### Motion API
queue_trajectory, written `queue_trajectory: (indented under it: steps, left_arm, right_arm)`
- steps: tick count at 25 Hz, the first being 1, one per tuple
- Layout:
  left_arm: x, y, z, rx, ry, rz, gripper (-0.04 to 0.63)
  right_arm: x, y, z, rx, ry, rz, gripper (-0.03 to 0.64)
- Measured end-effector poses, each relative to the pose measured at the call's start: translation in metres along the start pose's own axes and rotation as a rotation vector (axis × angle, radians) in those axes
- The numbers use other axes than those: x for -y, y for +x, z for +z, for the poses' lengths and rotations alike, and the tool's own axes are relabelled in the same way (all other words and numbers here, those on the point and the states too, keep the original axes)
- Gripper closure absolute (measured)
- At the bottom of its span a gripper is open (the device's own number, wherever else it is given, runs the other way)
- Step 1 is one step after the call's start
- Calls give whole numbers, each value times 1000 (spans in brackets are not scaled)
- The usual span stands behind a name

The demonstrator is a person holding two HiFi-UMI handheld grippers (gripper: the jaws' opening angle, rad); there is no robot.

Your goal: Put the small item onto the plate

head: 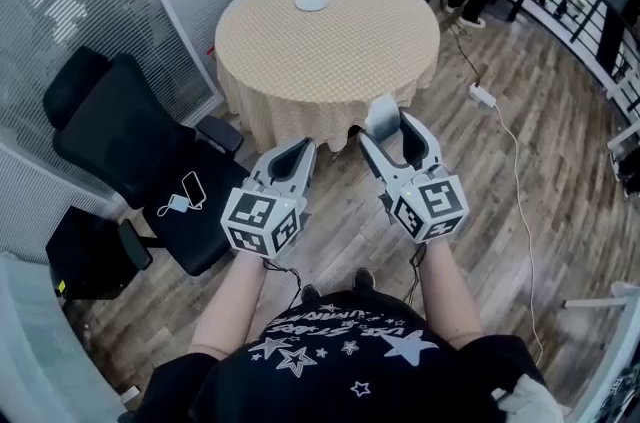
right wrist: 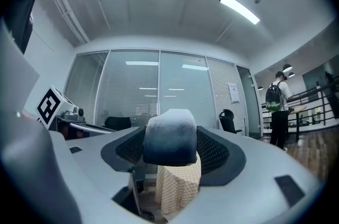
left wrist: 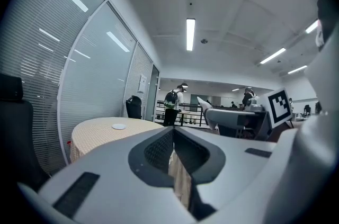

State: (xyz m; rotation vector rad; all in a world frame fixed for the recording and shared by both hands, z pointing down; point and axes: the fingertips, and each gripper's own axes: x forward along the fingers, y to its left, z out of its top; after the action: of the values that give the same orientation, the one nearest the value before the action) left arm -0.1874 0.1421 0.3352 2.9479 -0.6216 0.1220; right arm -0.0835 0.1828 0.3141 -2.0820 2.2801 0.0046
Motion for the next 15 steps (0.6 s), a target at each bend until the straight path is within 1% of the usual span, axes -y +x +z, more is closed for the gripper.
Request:
queue_trajectory:
  steps: [4, 8, 15]
  left_arm:
    - [-7, -5, -8, -12, -3, -3, 586]
    - [-17, -18, -13, -16, -17, -12, 586]
    - [-24, -32, -27, -29, -28, -63, 586]
  right_arm:
    - [-7, -1, -6, -13, 6, -15, 321]
    - [-17, -2, -7, 11, 59, -36, 321]
    - [-29, -2, -3, 27, 62, -104, 321]
